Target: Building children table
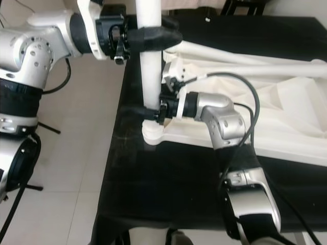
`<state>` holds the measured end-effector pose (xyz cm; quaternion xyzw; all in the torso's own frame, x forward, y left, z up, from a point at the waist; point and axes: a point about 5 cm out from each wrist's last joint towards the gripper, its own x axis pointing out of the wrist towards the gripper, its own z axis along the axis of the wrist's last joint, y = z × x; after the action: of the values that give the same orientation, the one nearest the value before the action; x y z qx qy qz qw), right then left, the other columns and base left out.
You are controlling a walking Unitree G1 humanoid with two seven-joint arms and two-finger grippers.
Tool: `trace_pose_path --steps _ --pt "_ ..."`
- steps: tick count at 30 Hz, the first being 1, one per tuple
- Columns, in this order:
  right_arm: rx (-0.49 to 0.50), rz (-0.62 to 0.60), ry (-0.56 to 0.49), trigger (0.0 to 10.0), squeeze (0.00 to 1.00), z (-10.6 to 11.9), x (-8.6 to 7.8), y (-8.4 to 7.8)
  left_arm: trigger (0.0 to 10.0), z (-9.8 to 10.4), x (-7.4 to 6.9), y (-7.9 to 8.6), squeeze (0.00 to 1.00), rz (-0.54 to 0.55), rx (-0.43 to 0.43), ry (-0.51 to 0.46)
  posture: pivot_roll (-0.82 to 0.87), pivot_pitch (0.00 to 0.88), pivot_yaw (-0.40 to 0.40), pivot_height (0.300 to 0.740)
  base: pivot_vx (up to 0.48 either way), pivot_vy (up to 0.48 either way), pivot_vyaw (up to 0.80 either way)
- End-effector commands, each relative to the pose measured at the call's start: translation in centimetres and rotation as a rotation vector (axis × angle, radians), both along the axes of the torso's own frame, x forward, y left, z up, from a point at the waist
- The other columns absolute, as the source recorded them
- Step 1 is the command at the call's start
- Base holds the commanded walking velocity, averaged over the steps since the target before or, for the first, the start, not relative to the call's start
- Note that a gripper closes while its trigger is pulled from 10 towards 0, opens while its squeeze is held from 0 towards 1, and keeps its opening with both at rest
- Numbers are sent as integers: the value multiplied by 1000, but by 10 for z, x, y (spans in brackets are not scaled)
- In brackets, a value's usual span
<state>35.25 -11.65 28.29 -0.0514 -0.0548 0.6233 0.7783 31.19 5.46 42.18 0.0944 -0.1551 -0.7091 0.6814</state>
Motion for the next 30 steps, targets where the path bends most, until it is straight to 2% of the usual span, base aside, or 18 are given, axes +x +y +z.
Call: trace_pose_path --steps 1,2,4,5,15,16,17,18,21,23,24,25,26,27,28,29,30 --pt "-16 81 25 10000 0 -4 4 24 0 -10 -9 -17 0 -95 61 13 65 222 34 740 0 0 0" --pt "-3 98 38 3882 0 -4 7 27 0 -11 -9 -17 0 -97 65 13 68 225 36 740 0 0 0" --pt "6 111 47 3882 0 -3 8 28 0 -12 -10 -17 0 -98 67 13 68 225 36 740 0 0 0" --pt "12 138 57 0 0 -3 9 29 0 -12 -10 -17 0 -99 68 14 68 226 36 740 0 0 0" --pt "23 209 63 0 0 -3 10 31 0 -12 -9 -19 0 -104 70 6 67 231 41 740 0 0 0" --pt "24 186 53 0 0 -3 12 30 5216 -11 -7 -20 1000 -84 50 10 64 231 40 740 0 0 0" --pt "24 186 53 0 0 -3 12 30 5216 -11 -7 -20 1000 -84 50 10 64 231 40 740 0 0 0" --pt "23 163 44 0 0 -3 14 29 10000 -11 -5 -20 1000 -71 44 13 64 231 40 740 0 0 0" --pt "23 141 37 0 0 -3 15 29 10000 -11 -5 -20 1000 -66 43 13 64 231 40 740 0 0 0" --pt "23 10 15 0 0 -5 19 26 10000 -11 -3 -20 1000 -30 45 11 53 237 18 740 0 0 0" --pt "23 10 15 0 0 -5 19 26 10000 -11 -3 -20 1000 -30 45 11 53 237 18 740 0 0 0" --pt "24 -70 6 0 0 -7 19 24 10000 -12 -2 -20 1000 -15 48 11 53 238 15 740 0 0 0" --pt "54 -232 -15 0 0 -11 16 23 10000 -12 -2 -19 0 -13 53 16 55 246 -6 740 0 0 0" --pt "54 -232 -15 0 0 -11 16 23 10000 -12 -2 -19 0 -13 53 16 55 246 -6 740 0 0 0" --pt "91 -601 -44 0 0 -27 8 20 10000 -12 -3 -18 0 -7 54 24 66 249 -19 740 0 0 0" --pt "91 -601 -44 0 0 -27 8 20 10000 -12 -3 -18 0 -7 54 24 66 249 -19 740 0 0 0" --pt "70 -763 -78 0 0 -52 -23 24 10000 -13 -3 -16 0 -3 54 30 81 248 -16 740 0 0 0"
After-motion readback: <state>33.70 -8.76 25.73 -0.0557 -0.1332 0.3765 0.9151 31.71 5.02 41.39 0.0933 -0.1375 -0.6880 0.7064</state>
